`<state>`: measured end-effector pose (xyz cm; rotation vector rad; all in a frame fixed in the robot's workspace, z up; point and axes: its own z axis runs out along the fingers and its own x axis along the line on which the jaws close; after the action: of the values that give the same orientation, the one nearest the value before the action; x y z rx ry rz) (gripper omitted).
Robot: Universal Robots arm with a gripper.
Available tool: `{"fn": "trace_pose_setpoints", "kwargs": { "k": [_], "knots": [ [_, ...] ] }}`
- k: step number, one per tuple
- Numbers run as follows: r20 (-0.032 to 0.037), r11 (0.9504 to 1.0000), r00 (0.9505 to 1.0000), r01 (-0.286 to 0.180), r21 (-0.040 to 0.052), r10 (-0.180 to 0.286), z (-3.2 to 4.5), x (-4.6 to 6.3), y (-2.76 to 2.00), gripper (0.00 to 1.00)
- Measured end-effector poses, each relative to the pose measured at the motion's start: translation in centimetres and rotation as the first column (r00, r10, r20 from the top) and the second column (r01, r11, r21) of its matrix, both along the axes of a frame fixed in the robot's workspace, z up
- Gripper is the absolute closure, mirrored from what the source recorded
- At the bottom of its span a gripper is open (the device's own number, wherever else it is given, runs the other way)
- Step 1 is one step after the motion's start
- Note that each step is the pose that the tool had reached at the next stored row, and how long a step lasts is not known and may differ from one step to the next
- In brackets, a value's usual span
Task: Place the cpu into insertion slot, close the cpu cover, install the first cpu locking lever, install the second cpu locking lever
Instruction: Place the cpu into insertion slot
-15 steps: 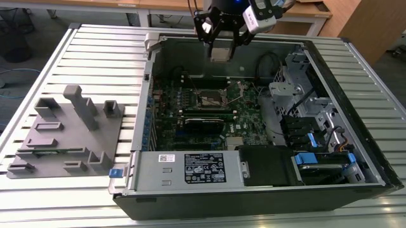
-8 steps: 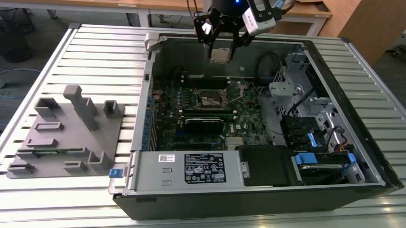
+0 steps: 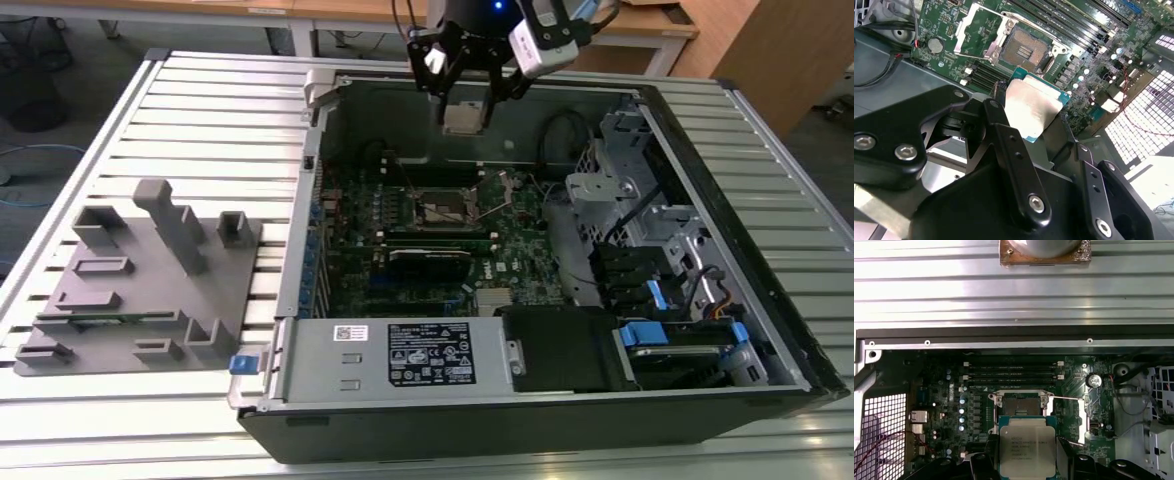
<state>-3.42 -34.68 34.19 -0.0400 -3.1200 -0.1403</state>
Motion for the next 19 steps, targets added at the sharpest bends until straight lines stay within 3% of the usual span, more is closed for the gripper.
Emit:
{"fn": "trace_pose_setpoints", "kwargs": {
  "k": [19],
  "knots": [
    [0.0, 1.0, 1.0, 0.0, -0.0001, 0.0, -0.68, 0.0, 0.0, 0.46]
  ]
}}
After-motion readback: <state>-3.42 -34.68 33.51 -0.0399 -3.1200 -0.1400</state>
